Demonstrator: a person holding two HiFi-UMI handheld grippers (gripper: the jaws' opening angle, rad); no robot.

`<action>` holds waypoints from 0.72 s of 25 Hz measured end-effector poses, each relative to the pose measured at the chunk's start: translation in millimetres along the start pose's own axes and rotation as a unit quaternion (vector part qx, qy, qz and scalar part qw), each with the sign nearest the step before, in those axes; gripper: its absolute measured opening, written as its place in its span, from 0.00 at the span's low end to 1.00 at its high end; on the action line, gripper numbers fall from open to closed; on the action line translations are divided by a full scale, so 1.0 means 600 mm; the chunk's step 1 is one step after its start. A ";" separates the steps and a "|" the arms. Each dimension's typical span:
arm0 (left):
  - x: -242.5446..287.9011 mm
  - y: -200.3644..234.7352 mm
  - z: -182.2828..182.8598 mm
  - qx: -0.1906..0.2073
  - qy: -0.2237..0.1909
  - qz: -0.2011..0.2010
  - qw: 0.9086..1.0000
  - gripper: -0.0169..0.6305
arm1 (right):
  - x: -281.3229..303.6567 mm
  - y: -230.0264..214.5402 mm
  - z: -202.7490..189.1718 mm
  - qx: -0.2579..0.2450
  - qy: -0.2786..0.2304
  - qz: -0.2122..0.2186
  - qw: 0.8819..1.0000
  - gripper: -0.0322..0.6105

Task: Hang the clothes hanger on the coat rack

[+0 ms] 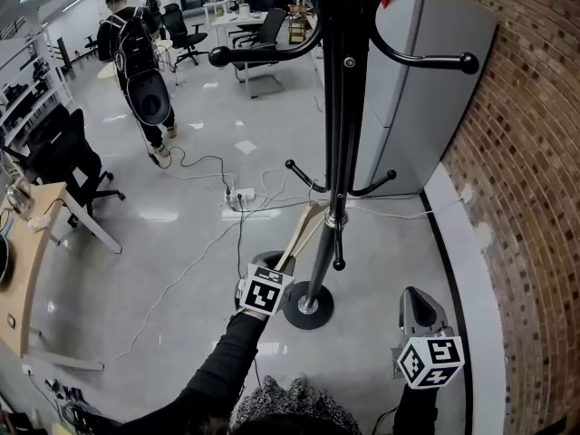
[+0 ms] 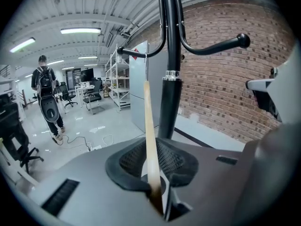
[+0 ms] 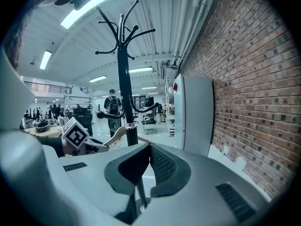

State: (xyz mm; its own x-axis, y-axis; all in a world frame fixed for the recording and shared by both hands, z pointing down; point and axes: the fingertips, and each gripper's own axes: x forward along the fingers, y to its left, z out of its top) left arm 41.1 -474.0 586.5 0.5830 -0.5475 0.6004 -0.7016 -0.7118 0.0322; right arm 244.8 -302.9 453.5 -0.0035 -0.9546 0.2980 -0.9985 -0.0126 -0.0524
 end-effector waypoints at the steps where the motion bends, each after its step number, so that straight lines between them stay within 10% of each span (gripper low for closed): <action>1: 0.000 0.001 0.000 0.003 -0.002 0.004 1.000 0.11 | 0.000 0.000 -0.001 0.000 0.001 0.000 1.000 0.06; 9: -0.003 -0.007 -0.005 0.044 0.001 0.008 0.999 0.13 | -0.008 -0.003 -0.005 0.005 0.003 0.005 1.000 0.07; 13: -0.017 0.005 -0.004 0.052 -0.004 0.031 0.998 0.39 | -0.014 0.000 -0.002 0.007 -0.001 0.009 1.000 0.06; 18: -0.081 0.016 0.032 0.070 -0.037 0.063 0.995 0.42 | -0.031 0.003 0.009 0.005 -0.012 0.011 1.000 0.06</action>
State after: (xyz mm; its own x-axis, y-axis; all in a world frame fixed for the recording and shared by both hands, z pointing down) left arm 13.7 -462.6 542.2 0.5263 -0.6634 0.5319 -0.7098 -0.6872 -0.1547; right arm 243.3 -286.9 442.4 -0.0238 -0.9617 0.2730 -0.9977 0.0053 -0.0683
